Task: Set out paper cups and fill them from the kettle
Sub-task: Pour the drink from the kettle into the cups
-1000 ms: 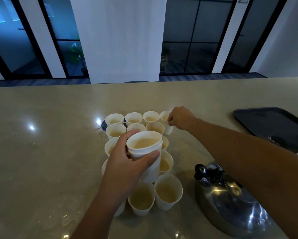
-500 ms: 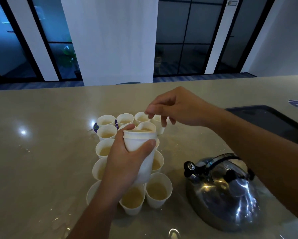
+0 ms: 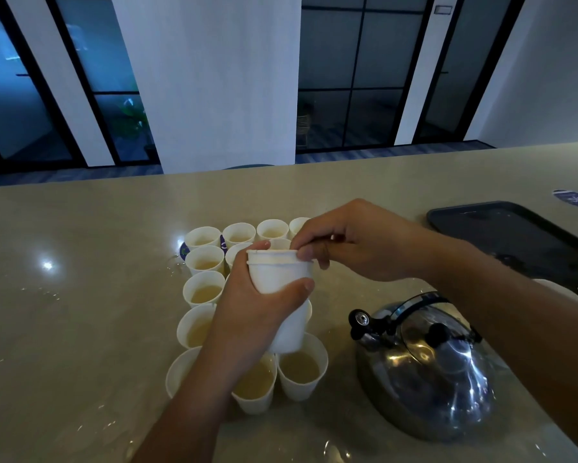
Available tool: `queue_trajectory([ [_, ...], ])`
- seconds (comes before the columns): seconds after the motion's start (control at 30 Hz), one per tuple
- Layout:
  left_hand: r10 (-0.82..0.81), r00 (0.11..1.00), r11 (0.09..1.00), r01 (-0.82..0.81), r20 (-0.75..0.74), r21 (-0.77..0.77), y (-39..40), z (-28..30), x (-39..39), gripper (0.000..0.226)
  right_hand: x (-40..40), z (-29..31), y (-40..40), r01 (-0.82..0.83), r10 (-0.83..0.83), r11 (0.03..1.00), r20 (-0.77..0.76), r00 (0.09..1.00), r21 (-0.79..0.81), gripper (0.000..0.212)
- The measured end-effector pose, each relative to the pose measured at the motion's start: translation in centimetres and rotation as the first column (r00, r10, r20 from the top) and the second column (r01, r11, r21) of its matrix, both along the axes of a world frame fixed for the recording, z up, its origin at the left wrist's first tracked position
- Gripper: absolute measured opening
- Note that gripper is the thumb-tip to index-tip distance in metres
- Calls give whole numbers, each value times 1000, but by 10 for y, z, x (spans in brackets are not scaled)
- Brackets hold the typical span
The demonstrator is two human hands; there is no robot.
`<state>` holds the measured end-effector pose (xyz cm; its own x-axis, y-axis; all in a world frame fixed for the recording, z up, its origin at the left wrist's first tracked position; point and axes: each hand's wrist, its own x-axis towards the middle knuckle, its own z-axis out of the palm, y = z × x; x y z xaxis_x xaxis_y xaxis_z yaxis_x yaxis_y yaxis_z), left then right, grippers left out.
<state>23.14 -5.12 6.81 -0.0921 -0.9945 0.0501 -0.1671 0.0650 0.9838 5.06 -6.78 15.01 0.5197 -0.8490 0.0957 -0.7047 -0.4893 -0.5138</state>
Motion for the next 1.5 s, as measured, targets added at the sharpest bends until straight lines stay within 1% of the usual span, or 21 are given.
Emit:
queue_trajectory([
  [0.13,2,1000,1000,-2,-9,-27,1,1,0,62,2,0,0,44,-44,997,-2,999,-66,19],
  [0.17,1,1000,1000,-2,-20,-30,2,-1,0,62,2,1,0,79,-78,993,18,997,-89,18],
  [0.23,-8,999,1000,7,-35,-20,5,-5,0,64,-2,6,-2,182,-168,973,110,980,-141,17],
  [0.3,-8,1000,1000,7,-24,-16,8,-9,0,72,-9,13,-8,296,-258,931,190,947,-213,20],
  [0.37,9,1000,1000,-9,-9,-19,9,-8,0,74,-18,17,-17,384,-331,886,225,916,-259,14],
  [0.4,12,1000,1000,-12,-16,-15,10,-8,1,74,-22,16,-23,420,-369,868,221,903,-265,14],
  [0.43,11,999,1000,-12,-39,-9,9,-6,3,73,-27,14,-30,452,-411,851,195,890,-266,19],
  [0.47,11,997,1000,-11,-71,-1,9,-6,4,72,-31,9,-38,474,-453,841,142,880,-261,23],
  [0.53,18,992,1000,-17,-121,7,10,-5,7,67,-37,-6,-55,479,-497,846,-21,868,-235,26],
  [0.6,23,991,1000,-23,-134,4,10,-6,8,58,-42,-28,-74,451,-483,873,-200,852,-187,24],
  [0.67,29,991,1000,-29,-131,0,10,-8,11,55,-46,-51,-89,429,-451,892,-325,831,-141,23],
  [0.73,42,992,999,-44,-123,-8,10,-11,16,56,-49,-71,-100,408,-418,906,-402,815,-116,21],
  [0.8,61,991,998,-64,-116,-26,9,-13,23,58,-51,-86,-108,391,-391,915,-446,805,-96,20],
  [0.87,73,991,996,-78,-115,-45,9,-14,28,63,-52,-95,-115,398,-389,914,-455,801,-81,20],
  [1.07,80,994,993,-85,-71,-78,5,-16,34,75,-49,-108,-125,426,-397,904,-415,819,-26,17],
  [1.37,88,994,988,-79,59,-134,2,-25,29,79,-43,-119,-129,389,-345,921,-450,824,5,20],
  [1.43,79,992,989,-66,96,-133,3,-24,26,79,-43,-119,-128,377,-321,926,-467,824,27,25],
  [1.5,70,989,990,-53,130,-128,6,-21,22,76,-42,-116,-124,346,-268,936,-509,818,62,41],
])
